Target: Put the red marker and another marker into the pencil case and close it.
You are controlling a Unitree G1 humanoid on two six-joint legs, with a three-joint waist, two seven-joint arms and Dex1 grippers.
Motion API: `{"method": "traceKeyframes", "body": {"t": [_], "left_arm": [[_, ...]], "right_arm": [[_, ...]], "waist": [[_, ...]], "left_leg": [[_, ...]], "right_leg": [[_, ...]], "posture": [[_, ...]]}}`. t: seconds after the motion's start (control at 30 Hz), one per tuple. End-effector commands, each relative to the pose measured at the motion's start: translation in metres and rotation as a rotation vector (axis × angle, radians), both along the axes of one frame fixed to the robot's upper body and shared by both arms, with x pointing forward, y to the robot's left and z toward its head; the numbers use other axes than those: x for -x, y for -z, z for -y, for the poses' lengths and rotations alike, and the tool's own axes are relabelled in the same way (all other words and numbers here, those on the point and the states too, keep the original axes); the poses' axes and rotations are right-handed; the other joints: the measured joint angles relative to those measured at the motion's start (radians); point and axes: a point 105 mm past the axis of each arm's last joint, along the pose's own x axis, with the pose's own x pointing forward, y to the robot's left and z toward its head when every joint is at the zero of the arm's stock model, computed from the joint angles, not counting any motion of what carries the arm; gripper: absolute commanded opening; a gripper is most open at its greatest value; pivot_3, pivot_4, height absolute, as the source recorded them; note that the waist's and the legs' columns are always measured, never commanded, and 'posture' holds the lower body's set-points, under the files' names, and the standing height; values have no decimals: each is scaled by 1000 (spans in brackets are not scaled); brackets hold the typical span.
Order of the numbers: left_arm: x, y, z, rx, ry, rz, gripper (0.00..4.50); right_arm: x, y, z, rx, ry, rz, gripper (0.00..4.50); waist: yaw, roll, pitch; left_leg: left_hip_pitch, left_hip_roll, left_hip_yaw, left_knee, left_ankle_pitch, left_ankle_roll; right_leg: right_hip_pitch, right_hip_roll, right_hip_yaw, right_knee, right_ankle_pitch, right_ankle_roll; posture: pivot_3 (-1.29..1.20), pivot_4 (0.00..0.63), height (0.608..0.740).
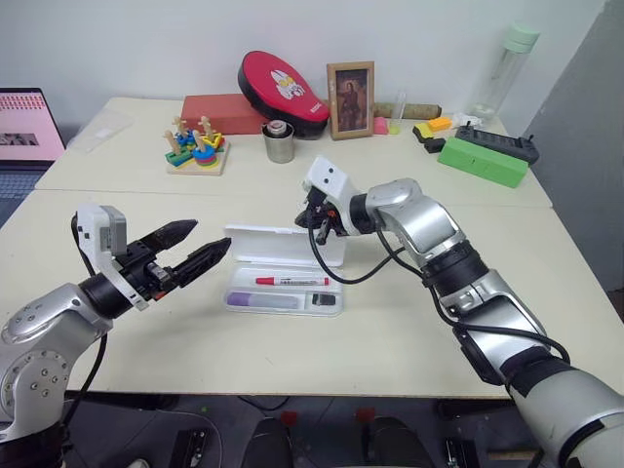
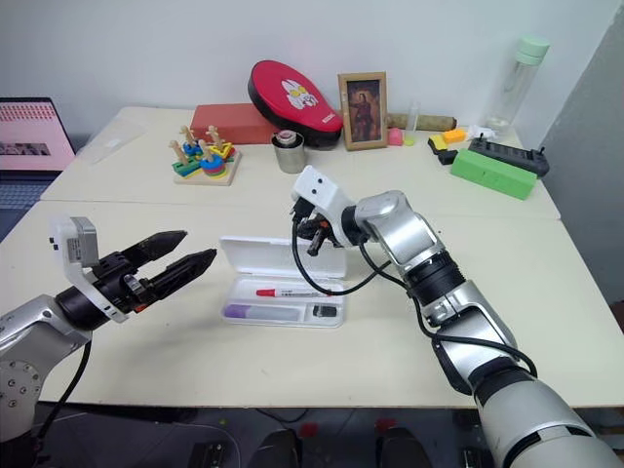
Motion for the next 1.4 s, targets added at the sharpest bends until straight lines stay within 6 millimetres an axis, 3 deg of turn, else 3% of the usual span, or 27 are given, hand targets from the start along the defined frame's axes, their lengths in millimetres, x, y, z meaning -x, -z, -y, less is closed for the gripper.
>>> {"method": "traceKeyframes", "body": {"t": [0.03, 0.2, 0.37, 0.67, 0.77, 0.83, 1.03, 1.2, 1.27, 1.4], "left_arm": [[7, -11, 4, -19, 41, 47, 4500], [14, -7, 5, -46, 83, 22, 4500], [23, 2, 6, -94, 137, -35, 4500], [33, 6, 6, -143, 171, -80, 4500], [33, 4, 8, -146, 174, -74, 4500], [32, 3, 9, -148, 177, -73, 4500], [28, 3, 8, -132, 153, -90, 4500], [1, 7, -3, -123, 12, -71, 4500], [-15, 5, -15, -128, -88, -35, 4500], [-40, 0, -39, -122, -243, 24, 4500]], "right_arm": [[12, -10, -4, -8, -61, 29, 11], [35, -12, -8, -18, -162, 34, 11], [50, 5, -8, 25, -209, 22, 11], [58, 59, -9, 132, -195, -33, 11], [57, 90, -4, 211, -162, -61, 11], [58, 97, -3, 223, -153, -73, 11], [58, 81, -8, 126, -149, -97, 11], [47, 34, -3, -124, -94, -29, 11], [33, 13, 9, -242, -8, 5, 11], [14, -8, 42, -348, 135, 48, 187]], "waist": [[0, 0, 0], [1, 0, 0], [0, 0, 0], [1, 0, 0], [1, -1, -1], [1, -1, -2], [-1, -1, -2], [4, -1, -1], [3, -1, -1], [7, -2, -2]], "left_leg": [[0, 0, 0, 0, 0, 0], [0, 0, 0, 0, 0, 0], [0, 0, 0, 0, 0, 0], [0, 0, 1, 0, 0, 0], [0, 0, 0, 0, 0, 0], [1, 0, 1, 0, 0, 0], [4, 1, 1, 1, 0, 0], [4, 1, 0, 2, 0, 0], [2, 0, 0, 2, 0, 0], [1, 0, -1, 1, 0, 0]], "right_leg": [[0, 0, 0, 0, 0, 0], [0, 0, 0, 0, 0, 0], [0, 0, 0, 0, 0, 0], [-5, 0, 0, -1, 0, 0], [-5, 0, 0, 0, 0, 0], [-5, 0, 0, 0, 0, 0], [-2, 0, 0, 0, -1, 2], [-1, 0, 0, 0, -1, 3], [-1, 0, 0, 0, 0, 2], [0, 0, -1, 0, 1, 1]], "posture": [[0, 150, 740], [0, 150, 740], [0, 150, 740], [0, 150, 740], [0, 150, 740], [0, 150, 740], [0, 150, 740], [0, 150, 740], [0, 150, 740], [0, 150, 740]]}}
